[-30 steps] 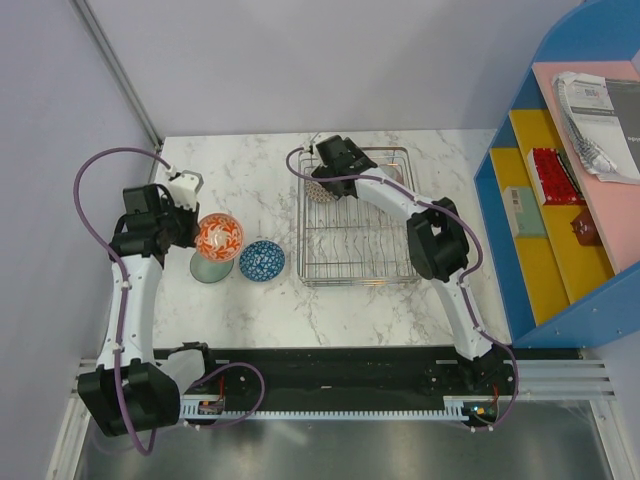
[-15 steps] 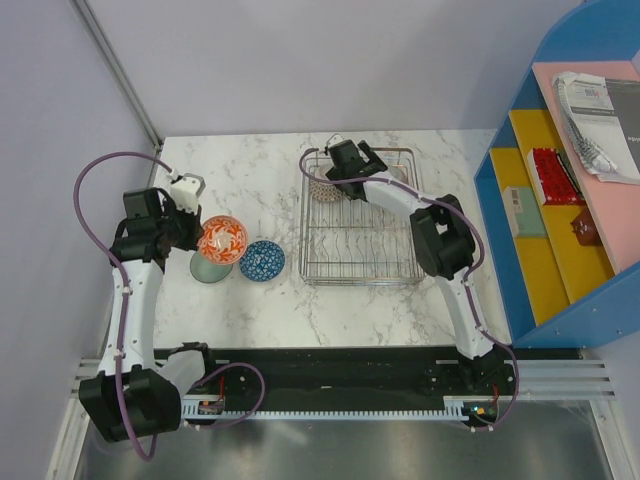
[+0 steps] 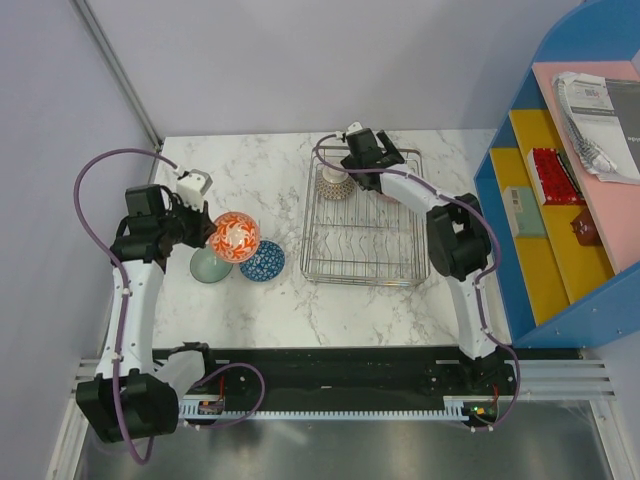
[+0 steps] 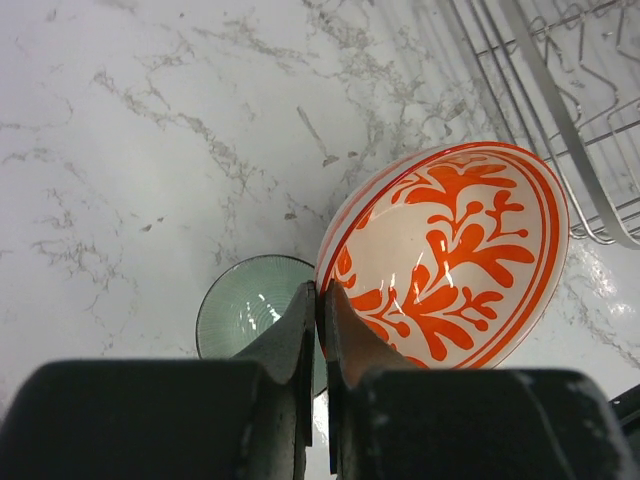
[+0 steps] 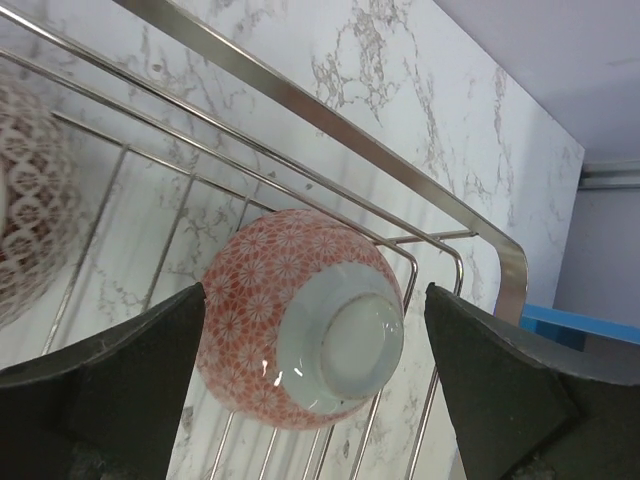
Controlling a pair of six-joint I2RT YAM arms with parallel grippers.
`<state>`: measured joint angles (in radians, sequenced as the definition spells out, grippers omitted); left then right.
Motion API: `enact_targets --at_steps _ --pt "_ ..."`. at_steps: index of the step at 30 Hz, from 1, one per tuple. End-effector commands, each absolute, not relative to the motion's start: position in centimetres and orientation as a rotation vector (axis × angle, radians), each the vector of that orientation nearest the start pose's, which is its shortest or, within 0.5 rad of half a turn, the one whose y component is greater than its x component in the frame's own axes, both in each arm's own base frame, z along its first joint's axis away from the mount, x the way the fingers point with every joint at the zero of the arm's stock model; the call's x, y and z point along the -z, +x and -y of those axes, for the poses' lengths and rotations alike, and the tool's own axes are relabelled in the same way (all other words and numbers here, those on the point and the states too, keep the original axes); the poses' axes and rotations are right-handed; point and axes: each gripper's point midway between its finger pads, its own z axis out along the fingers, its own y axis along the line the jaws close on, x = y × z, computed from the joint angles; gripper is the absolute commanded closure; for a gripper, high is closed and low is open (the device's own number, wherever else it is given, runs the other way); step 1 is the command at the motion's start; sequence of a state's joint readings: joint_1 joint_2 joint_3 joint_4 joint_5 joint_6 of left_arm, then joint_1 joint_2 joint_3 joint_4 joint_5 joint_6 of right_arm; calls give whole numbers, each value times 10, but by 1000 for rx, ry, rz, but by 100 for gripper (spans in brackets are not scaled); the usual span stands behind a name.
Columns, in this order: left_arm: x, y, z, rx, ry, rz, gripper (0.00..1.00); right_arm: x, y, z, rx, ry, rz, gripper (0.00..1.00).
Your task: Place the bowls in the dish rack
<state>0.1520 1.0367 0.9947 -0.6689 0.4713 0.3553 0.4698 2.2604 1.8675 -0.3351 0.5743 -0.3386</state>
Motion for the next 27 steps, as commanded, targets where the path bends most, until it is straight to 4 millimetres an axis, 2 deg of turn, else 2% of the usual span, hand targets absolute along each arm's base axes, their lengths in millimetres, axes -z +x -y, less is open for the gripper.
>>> enact_targets --at_steps 1,2,3,4,5,6,7,8,9,10,12,15,16,19,21,23,24,25,26,27 --pt "-273 313 51 324 554 -1918 98 -185 549 -186 351 -489 -2055 2" --pt "-285 317 55 321 570 -1885 98 -190 545 -198 266 -509 -2053 2" --pt "-289 319 61 334 593 -1870 98 -194 539 -202 213 -509 -2062 2" --pt "-290 323 65 350 601 -1870 98 -209 531 -207 147 -509 -2045 2" --pt "-300 326 70 359 615 -1843 98 -212 523 -216 70 -509 -2054 2" --pt "-304 330 78 374 634 -1827 98 -230 511 -232 -70 -553 -2023 2" --pt "-304 335 83 390 642 -1827 98 -228 501 -238 -139 -577 -2032 2" --pt "-312 340 85 386 649 -1807 98 -231 491 -246 -219 -588 -2037 2" --pt "-315 343 96 403 680 -1787 98 -241 470 -264 -385 -658 -2016 2" --pt "-311 349 100 418 689 -1798 98 -245 462 -268 -454 -673 -2011 2" --pt "-319 357 110 434 714 -1761 98 -257 431 -287 -683 -743 -1990 2" --pt "-320 370 118 451 732 -1738 98 -269 405 -297 -943 -774 -1980 2" --pt "-325 374 119 448 737 -1715 98 -276 389 -303 -1081 -817 -1956 2" --pt "-327 382 129 488 762 -1686 98 -280 365 -312 -1296 -862 -1946 2" --pt "-329 387 136 513 787 -1665 98 -277 357 -317 -1389 -870 -1935 2" --pt "-335 393 143 521 807 -1629 98 -287 347 -323 -1523 -876 -1890 2" --pt "-328 399 147 532 814 -1638 98 -280 343 -324 -1582 -856 -1907 2" --pt "-333 401 152 549 833 -1617 98 -284 338 -326 -1659 -807 -1931 2" --pt "-333 401 158 571 850 -1610 98 -295 340 -329 -1682 -826 -1852 2" --pt "-325 407 164 598 858 -1626 98 -291 337 -329 -1707 -810 -1849 2"
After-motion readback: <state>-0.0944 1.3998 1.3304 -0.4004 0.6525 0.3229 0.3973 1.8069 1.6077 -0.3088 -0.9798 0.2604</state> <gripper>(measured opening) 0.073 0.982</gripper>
